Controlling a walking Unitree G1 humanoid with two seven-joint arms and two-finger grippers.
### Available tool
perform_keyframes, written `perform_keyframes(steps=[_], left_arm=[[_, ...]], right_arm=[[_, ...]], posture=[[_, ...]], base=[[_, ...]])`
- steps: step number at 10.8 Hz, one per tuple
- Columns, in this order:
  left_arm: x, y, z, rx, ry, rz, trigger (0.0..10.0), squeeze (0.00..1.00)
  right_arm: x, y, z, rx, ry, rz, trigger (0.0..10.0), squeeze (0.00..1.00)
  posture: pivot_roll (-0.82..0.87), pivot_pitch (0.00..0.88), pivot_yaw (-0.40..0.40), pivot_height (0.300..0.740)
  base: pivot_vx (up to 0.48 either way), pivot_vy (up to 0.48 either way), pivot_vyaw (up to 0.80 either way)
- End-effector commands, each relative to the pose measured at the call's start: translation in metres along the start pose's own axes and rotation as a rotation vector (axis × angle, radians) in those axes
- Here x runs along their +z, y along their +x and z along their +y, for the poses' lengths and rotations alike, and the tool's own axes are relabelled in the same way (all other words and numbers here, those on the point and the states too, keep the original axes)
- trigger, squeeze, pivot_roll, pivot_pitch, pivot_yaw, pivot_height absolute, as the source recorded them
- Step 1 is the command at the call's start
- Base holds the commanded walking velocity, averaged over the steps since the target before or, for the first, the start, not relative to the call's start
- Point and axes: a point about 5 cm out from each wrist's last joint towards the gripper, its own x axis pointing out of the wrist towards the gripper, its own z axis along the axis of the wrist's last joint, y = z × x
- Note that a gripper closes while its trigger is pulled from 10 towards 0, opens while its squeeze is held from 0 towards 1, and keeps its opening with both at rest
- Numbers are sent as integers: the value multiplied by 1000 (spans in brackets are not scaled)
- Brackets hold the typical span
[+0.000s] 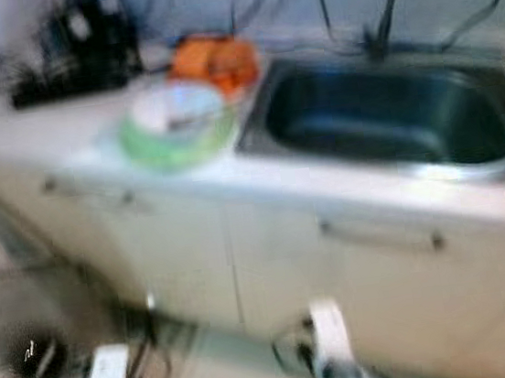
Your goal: Kitchen organization
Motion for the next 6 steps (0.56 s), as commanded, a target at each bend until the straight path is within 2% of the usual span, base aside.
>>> perform_keyframes(steps=[1,3,6], left_arm=[[3,1,-8,-20,-1,-7,10000,0],[1,1,-8,-27,3,-1,10000,0],[0,1,-9,-42,13,0,10000,0]], right_arm=[[0,-2,-9,-22,5,9,10000,0],[0,-1,-7,-22,-1,7,10000,0],[-1,-1,-6,-19,-4,9,10000,0]], posture=[[178,19,-4,740],[178,20,-4,740],[177,19,-2,740]], base=[[401,0,-494],[330,0,0],[0,0,0]])
